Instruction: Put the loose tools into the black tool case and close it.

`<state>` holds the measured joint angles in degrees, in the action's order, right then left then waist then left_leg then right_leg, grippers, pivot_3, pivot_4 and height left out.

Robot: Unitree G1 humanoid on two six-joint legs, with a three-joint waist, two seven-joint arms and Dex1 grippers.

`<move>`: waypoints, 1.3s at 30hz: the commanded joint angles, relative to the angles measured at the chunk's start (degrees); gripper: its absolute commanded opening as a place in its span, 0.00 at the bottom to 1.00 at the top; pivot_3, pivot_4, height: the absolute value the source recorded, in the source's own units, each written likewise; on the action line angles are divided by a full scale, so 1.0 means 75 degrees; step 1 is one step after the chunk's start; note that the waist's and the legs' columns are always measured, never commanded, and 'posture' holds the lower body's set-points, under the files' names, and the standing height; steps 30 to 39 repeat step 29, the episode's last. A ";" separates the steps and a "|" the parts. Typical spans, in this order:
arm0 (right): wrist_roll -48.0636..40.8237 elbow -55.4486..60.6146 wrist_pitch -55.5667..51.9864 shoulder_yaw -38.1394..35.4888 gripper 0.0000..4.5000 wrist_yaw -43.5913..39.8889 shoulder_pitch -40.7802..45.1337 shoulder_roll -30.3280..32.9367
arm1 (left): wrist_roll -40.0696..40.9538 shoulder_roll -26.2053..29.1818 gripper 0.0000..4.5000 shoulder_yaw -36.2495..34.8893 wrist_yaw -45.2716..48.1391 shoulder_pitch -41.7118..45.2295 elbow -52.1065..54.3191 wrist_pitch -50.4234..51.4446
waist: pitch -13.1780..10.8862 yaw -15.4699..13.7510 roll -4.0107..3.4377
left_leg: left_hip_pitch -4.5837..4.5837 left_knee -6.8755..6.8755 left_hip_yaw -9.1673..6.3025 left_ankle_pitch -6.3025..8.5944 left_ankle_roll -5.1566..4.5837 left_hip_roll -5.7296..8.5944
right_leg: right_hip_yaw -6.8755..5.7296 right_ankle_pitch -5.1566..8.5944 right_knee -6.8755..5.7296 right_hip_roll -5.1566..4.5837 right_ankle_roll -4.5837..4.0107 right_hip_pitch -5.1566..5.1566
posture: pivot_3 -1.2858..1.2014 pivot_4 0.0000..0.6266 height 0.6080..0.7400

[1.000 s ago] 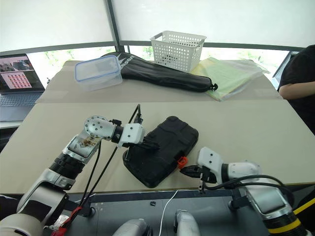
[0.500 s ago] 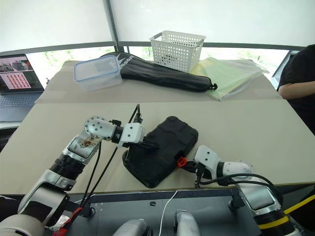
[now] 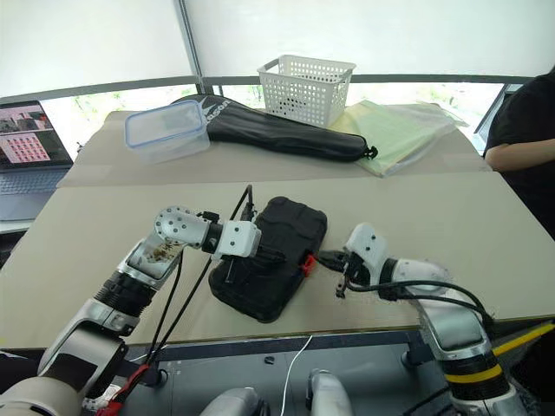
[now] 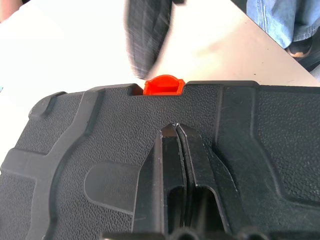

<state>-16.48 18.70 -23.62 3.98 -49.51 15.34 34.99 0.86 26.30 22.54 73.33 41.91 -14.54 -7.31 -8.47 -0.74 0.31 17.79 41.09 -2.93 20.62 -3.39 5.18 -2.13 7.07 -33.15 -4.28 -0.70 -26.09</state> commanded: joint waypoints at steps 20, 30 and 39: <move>-0.3256 -0.0191 -0.1898 -0.3268 0.77 -0.3028 -0.0966 0.3242 | 0.3472 0.3828 0.80 -0.4104 0.0836 -0.2628 0.2355 0.5164 | -0.0046 0.0189 0.0012 | 0.0019 -0.0032 0.0007 0.0001 -0.0004 -0.0011 | -0.0005 0.0016 0.0002 0.0013 -0.0008 -0.0042 | 0.52 0.24 1.00; -0.3515 -0.0673 -0.1963 -0.3338 0.94 -0.3955 -0.1106 0.3782 | 0.4485 0.4517 0.98 -0.6031 0.0464 -0.4438 0.3454 0.6055 | -0.0074 0.0002 0.0028 | 0.0052 -0.0031 0.0003 0.0005 -0.0003 -0.0002 | -0.0020 0.0020 0.0008 -0.0008 -0.0001 -0.0061 | 0.52 0.24 1.00; -0.3515 -0.0673 -0.1963 -0.3338 0.94 -0.3955 -0.1106 0.3782 | 0.4485 0.4517 0.98 -0.6031 0.0464 -0.4438 0.3454 0.6055 | -0.0074 0.0002 0.0028 | 0.0052 -0.0031 0.0003 0.0005 -0.0003 -0.0002 | -0.0020 0.0020 0.0008 -0.0008 -0.0001 -0.0061 | 0.52 0.24 1.00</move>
